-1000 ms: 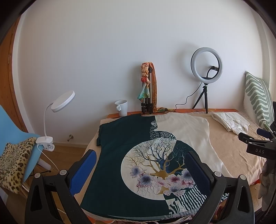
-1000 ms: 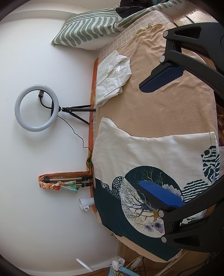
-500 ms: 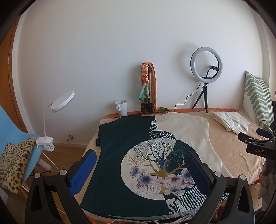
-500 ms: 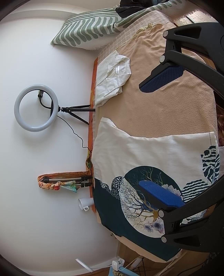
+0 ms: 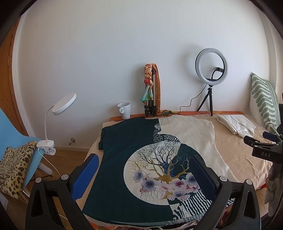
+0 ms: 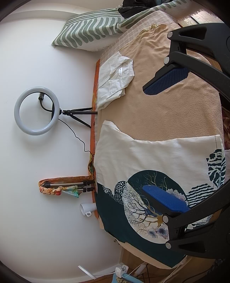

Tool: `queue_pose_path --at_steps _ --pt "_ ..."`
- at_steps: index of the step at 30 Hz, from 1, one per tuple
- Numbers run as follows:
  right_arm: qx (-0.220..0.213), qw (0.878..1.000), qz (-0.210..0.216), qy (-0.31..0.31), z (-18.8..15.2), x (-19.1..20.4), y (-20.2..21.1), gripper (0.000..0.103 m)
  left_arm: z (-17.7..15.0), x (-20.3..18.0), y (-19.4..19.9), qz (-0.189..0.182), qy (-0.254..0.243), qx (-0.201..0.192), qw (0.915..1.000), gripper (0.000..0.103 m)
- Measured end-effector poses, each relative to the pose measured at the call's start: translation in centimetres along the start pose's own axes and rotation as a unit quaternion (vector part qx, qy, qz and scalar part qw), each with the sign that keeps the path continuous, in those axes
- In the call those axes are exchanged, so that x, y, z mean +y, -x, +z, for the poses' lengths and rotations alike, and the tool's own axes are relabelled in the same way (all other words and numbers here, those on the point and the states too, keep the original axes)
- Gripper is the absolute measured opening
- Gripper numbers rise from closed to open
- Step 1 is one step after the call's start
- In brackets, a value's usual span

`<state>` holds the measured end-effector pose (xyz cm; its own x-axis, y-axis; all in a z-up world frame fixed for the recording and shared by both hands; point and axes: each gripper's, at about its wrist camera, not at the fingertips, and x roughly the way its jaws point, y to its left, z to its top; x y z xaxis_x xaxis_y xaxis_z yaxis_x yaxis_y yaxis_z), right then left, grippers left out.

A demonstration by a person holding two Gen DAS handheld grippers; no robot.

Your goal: Fold small clothes

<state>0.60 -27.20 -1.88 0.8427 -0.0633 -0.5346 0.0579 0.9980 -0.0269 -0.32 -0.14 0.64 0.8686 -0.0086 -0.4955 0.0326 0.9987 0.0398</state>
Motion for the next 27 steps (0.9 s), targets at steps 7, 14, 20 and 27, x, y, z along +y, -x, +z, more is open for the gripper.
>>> queue_pose_path --at_steps 7,14,20,27 --pt "0.001 1.000 0.000 0.000 0.0 0.0 -0.1 0.103 -0.1 -0.1 0.0 0.000 0.000 0.000 1.0000 0.103" --pt "0.001 1.000 0.003 -0.002 -0.2 0.2 -0.1 0.103 -0.4 -0.2 0.0 0.002 -0.002 0.001 1.0000 0.103" --pt "0.005 1.000 0.008 -0.001 -0.1 1.3 -0.6 0.103 -1.0 1.1 -0.4 0.011 0.004 0.009 0.9999 0.103" --pt "0.009 0.999 0.042 0.004 1.1 3.0 -1.2 0.103 -1.0 5.1 -0.9 0.037 0.024 0.015 0.9989 0.102"
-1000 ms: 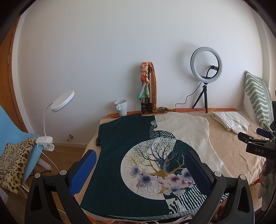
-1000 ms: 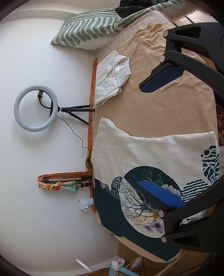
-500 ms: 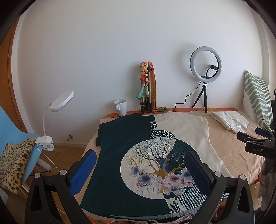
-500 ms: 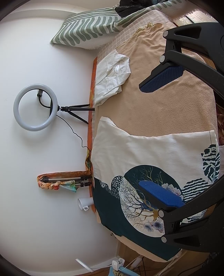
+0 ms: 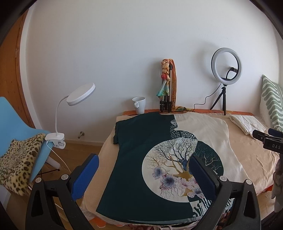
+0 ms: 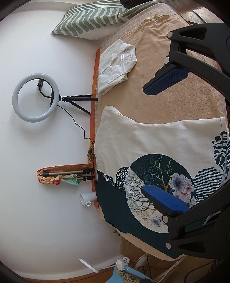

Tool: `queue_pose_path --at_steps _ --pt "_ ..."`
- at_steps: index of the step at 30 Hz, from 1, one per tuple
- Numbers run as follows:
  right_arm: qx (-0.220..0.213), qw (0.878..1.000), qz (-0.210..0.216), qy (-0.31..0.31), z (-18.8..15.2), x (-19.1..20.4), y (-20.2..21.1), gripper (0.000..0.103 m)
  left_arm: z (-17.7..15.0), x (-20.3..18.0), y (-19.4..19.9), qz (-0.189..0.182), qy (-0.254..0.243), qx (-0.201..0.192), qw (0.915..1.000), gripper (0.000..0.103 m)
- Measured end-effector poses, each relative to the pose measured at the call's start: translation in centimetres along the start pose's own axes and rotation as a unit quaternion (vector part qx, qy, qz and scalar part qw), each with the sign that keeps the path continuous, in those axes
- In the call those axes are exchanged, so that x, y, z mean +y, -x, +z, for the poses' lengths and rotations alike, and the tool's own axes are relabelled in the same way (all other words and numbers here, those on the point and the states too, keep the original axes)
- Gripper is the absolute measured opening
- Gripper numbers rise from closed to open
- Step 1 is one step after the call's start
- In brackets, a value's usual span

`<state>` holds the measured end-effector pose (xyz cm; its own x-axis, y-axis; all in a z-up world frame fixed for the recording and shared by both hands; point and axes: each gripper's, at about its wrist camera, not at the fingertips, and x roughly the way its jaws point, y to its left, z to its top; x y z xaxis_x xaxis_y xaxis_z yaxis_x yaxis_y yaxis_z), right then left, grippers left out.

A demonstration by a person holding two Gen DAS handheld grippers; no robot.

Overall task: Fold small clothes
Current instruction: 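Move the right tool to the dark-green sleeve edge of the T-shirt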

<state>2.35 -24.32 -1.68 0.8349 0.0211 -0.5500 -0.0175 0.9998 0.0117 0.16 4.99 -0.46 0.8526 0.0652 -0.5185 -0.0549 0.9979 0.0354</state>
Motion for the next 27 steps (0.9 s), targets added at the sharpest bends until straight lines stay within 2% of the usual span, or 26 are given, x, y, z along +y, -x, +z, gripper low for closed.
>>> queue_pose_path --at_steps 3,7,9,12,15,17,21,23,25,27 --pt "-0.006 1.000 0.008 0.024 0.8 1.4 -0.2 0.103 -0.2 2.0 -0.1 -0.007 -0.001 -0.003 1.0000 0.102" --pt "-0.014 0.998 0.016 0.059 1.7 3.6 -0.8 0.103 -0.7 5.0 -1.2 -0.062 0.000 0.019 0.9979 0.100" --pt "-0.025 0.996 0.027 0.075 2.2 4.8 -1.2 0.103 -1.0 6.2 -2.0 -0.060 -0.008 0.036 0.9975 0.095" --pt "-0.043 0.990 0.076 0.110 3.0 6.7 -1.9 0.103 -1.5 7.8 -3.0 -0.058 -0.026 0.055 0.9965 0.086" --pt "0.001 0.980 0.131 0.150 4.4 9.6 -4.1 0.103 -2.3 9.3 -4.0 -0.070 -0.025 0.074 0.9945 0.083" --pt "0.030 0.977 0.145 0.156 5.2 11.3 -6.0 0.103 -3.2 10.3 -4.8 -0.082 -0.010 0.091 0.9924 0.076" --pt "0.078 0.972 0.186 0.121 6.6 13.4 -9.9 0.103 -5.8 12.1 -6.6 -0.106 0.043 0.129 0.9850 0.064" --pt "0.113 0.967 0.213 0.088 7.3 14.2 -12.5 0.103 -7.3 12.7 -7.6 -0.114 0.072 0.148 0.9798 0.052" --pt "0.145 0.959 0.234 0.063 7.8 15.2 -15.1 0.103 -8.7 13.1 -8.5 -0.123 0.095 0.164 0.9742 0.048" --pt "0.168 0.954 0.245 0.050 8.3 16.6 -17.1 0.100 -9.8 13.2 -8.9 -0.124 0.103 0.168 0.9727 0.047"
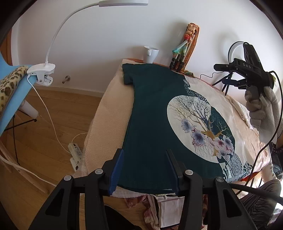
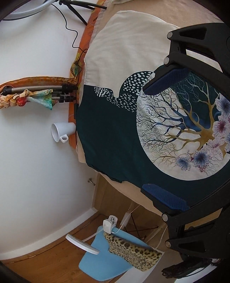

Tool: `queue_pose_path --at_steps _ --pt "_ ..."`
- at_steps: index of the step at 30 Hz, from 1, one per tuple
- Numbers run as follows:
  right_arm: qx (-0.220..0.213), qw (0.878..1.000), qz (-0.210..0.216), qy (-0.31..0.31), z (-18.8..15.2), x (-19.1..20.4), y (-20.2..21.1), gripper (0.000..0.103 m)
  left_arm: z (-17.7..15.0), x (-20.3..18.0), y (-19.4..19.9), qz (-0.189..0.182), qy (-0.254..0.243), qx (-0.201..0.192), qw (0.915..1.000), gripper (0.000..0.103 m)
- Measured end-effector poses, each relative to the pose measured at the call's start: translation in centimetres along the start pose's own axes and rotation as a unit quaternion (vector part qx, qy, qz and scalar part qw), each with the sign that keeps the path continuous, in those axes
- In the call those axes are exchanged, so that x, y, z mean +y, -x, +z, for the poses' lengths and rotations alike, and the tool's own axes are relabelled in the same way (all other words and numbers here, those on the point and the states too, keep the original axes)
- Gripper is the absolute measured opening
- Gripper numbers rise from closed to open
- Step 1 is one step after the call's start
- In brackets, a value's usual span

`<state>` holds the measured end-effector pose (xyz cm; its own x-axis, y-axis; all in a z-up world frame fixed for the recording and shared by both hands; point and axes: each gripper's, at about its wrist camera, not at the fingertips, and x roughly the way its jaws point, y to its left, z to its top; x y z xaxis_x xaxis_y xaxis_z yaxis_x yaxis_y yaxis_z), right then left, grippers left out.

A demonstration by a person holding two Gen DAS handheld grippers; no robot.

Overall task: Fold small clothes
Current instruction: 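Move the right tool to the dark-green sleeve edge of the T-shirt, then close the right gripper on the dark-green shirt edge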

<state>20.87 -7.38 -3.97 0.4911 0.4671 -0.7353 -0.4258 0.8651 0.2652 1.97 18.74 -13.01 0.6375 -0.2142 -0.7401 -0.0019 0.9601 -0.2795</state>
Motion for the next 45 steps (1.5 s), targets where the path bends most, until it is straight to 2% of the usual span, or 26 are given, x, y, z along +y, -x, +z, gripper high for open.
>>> queue_pose_path --at_steps 2,6,10,12,16,26,29,32,39,42,45 --pt "0.014 1.000 0.012 -0.005 1.2 0.5 -2.0 0.094 -0.6 0.3 -0.5 -0.001 0.001 0.001 1.0000 0.047" --pt "0.031 0.999 0.024 -0.019 3.9 1.8 -6.0 0.090 -1.1 1.1 -1.4 -0.009 0.004 0.004 0.9999 0.047" --pt "0.043 0.998 0.034 -0.032 6.3 3.4 -9.7 0.082 -1.5 0.9 -2.1 -0.004 -0.028 -0.001 0.9996 0.047" --pt "0.045 0.998 0.032 -0.032 7.6 4.4 -11.8 0.082 -1.8 0.8 -2.4 -0.007 -0.038 -0.003 0.9992 0.047" --pt "0.056 0.998 0.029 -0.023 9.8 6.5 -16.3 0.071 -2.1 0.8 -3.4 -0.025 -0.043 0.001 0.9987 0.047" --pt "0.084 0.996 0.022 -0.020 13.0 9.7 -26.5 0.062 -2.3 1.0 -4.8 -0.058 -0.046 0.011 0.9972 0.047" --pt "0.094 0.996 0.003 -0.004 13.1 10.7 -29.1 0.060 -2.1 1.3 -5.4 -0.074 -0.044 0.021 0.9961 0.037" --pt "0.098 0.995 -0.010 0.016 13.4 11.7 -30.6 0.056 -2.1 1.4 -5.8 -0.075 -0.048 0.024 0.9957 0.031" --pt "0.114 0.993 -0.026 0.015 13.5 11.3 -32.7 0.047 -1.6 2.2 -6.0 -0.085 -0.035 0.026 0.9954 0.021" --pt "0.108 0.994 -0.027 0.022 13.2 11.2 -32.9 0.046 -1.5 2.5 -6.0 -0.085 -0.034 0.025 0.9955 0.016" --pt "0.108 0.993 -0.035 0.031 13.0 11.6 -32.9 0.041 -1.3 2.6 -5.8 -0.093 -0.028 0.024 0.9950 0.011"
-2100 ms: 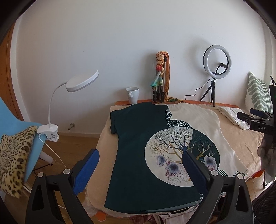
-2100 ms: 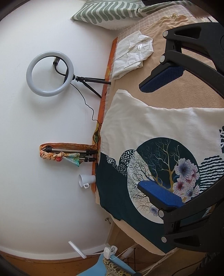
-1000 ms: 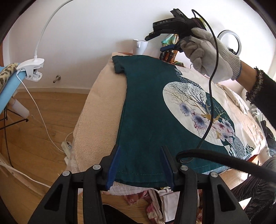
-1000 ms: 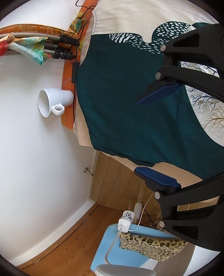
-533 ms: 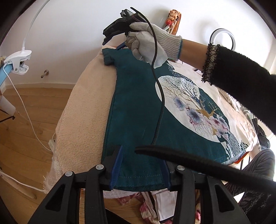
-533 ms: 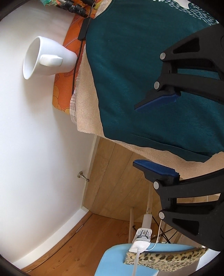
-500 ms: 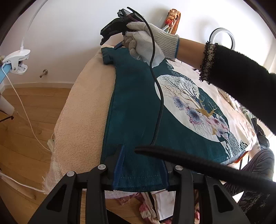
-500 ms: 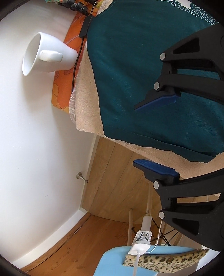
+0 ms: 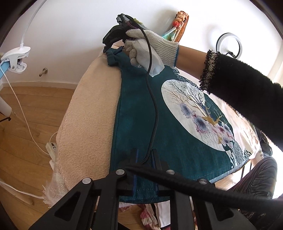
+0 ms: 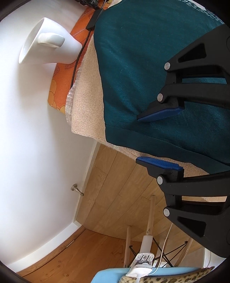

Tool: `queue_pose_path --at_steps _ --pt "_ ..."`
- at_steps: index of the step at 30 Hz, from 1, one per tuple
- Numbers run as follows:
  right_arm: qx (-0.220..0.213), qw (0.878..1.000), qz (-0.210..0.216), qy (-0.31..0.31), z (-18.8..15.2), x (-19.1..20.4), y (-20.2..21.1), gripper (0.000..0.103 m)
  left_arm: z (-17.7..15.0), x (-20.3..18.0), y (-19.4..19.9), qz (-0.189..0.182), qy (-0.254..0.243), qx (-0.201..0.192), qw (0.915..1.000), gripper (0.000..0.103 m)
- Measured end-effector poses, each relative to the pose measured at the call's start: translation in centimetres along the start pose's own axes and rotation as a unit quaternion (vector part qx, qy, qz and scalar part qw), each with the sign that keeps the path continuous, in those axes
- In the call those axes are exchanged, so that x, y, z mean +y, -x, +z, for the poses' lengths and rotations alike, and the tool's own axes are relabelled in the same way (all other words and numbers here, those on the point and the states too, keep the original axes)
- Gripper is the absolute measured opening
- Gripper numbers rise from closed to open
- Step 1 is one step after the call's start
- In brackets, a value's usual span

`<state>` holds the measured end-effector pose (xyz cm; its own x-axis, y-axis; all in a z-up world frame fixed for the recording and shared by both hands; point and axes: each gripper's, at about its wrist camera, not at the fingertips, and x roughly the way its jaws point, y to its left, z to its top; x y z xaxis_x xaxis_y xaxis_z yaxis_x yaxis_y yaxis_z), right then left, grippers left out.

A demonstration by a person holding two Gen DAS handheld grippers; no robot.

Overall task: Fold small clothes
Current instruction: 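Close the right gripper on the dark-green shirt edge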

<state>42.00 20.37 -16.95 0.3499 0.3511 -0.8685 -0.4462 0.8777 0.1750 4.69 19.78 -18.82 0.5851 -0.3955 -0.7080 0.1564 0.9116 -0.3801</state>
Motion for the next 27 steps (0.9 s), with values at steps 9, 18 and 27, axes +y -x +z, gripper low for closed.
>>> queue_pose_path --at_steps 9,18,27 --pt "0.001 1.000 0.003 -0.004 0.0 -1.1 0.2 0.009 0.5 -0.8 0.9 -0.005 -0.015 -0.008 0.9998 0.007" --pt "-0.031 0.999 0.023 -0.012 -0.1 -2.8 3.4 0.007 1.2 -2.7 2.1 0.002 -0.043 -0.017 0.9989 0.005" --pt "-0.040 0.998 0.033 -0.020 -0.4 -4.3 5.1 0.006 1.0 -1.0 0.8 0.115 -0.039 -0.006 0.9925 0.047"
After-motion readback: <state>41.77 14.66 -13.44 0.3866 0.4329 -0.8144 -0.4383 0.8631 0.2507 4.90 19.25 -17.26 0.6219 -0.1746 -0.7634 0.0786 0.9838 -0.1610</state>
